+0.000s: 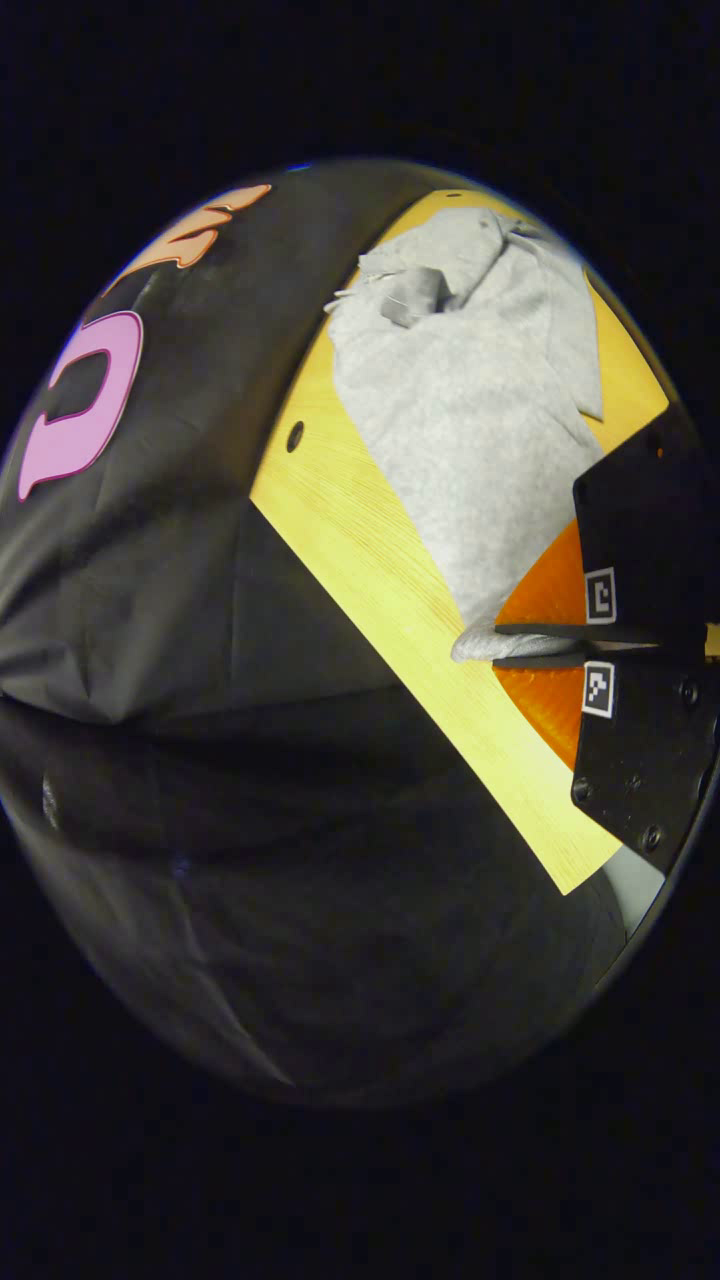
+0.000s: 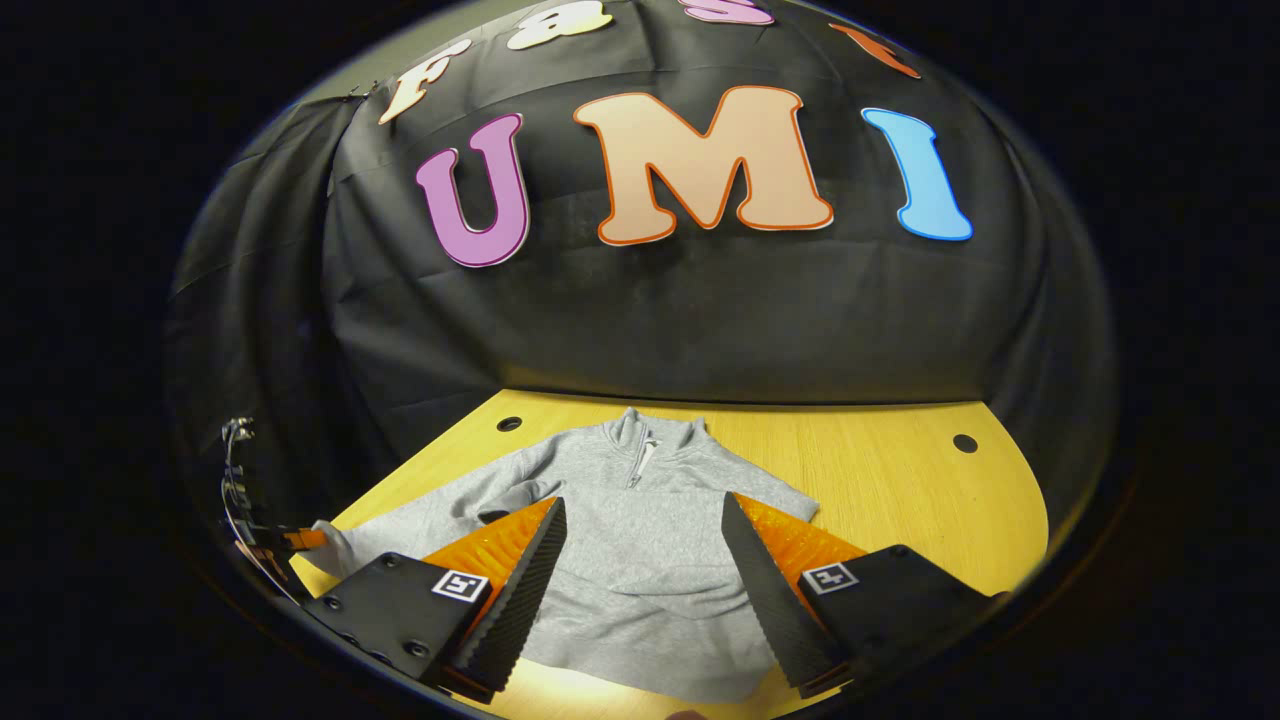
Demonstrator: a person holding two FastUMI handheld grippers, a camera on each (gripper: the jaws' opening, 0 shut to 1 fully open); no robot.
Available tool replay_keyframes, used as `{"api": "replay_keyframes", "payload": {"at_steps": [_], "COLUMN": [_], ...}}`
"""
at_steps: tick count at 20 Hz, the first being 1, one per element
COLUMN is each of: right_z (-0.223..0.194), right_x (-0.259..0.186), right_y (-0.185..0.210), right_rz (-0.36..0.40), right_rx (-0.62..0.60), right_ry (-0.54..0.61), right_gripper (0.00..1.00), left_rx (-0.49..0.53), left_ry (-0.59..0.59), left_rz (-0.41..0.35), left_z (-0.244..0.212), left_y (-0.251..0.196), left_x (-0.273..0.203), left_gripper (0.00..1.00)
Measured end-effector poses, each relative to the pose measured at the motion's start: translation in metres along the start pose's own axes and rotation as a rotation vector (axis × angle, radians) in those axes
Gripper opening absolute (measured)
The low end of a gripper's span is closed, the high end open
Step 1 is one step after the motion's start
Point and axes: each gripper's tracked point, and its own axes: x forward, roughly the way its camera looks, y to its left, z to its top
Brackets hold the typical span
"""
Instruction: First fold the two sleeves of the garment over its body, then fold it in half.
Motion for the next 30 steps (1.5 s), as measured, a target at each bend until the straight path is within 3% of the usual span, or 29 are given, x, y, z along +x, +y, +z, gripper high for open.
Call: {"api": "replay_keyframes", "payload": {"at_steps": [1, 5, 6, 7, 14, 21, 22, 27, 30], "right_z": [0.000, 0.000, -0.001, -0.002, -0.015, -0.025, -0.026, -0.033, -0.038], "right_x": [-0.003, -0.016, -0.021, -0.025, -0.062, -0.085, -0.089, -0.110, -0.124], "right_y": [-0.003, -0.021, -0.027, -0.034, -0.072, -0.098, -0.103, -0.128, -0.142], "right_rz": [-0.001, -0.034, -0.046, -0.059, -0.135, -0.173, -0.179, -0.218, -0.240], "right_rx": [0.009, 0.021, 0.021, 0.019, 0.057, 0.070, 0.071, 0.065, 0.076], "right_ry": [0.000, -0.024, -0.028, -0.029, -0.057, -0.053, -0.054, -0.055, -0.053], "right_gripper": [0.94, 0.98, 0.94, 0.98, 0.98, 0.94, 0.98, 0.94, 0.98], "left_rx": [-0.005, 0.023, 0.031, 0.037, 0.105, 0.162, 0.172, 0.228, 0.262], "left_ry": [-0.009, -0.082, -0.094, -0.105, -0.170, -0.226, -0.234, -0.273, -0.276], "left_rz": [-0.009, -0.060, -0.073, -0.086, -0.158, -0.263, -0.279, -0.367, -0.423], "left_z": [0.009, 0.050, 0.058, 0.065, 0.111, 0.142, 0.145, 0.157, 0.152], "left_y": [-0.006, -0.037, -0.046, -0.054, -0.113, -0.190, -0.202, -0.270, -0.311], "left_x": [-0.002, -0.007, -0.008, -0.008, -0.010, -0.023, -0.026, -0.043, -0.055], "left_gripper": [0.00, 0.00, 0.00, 0.00, 0.02, 0.00, 0.00, 0.00, 0.00]}}
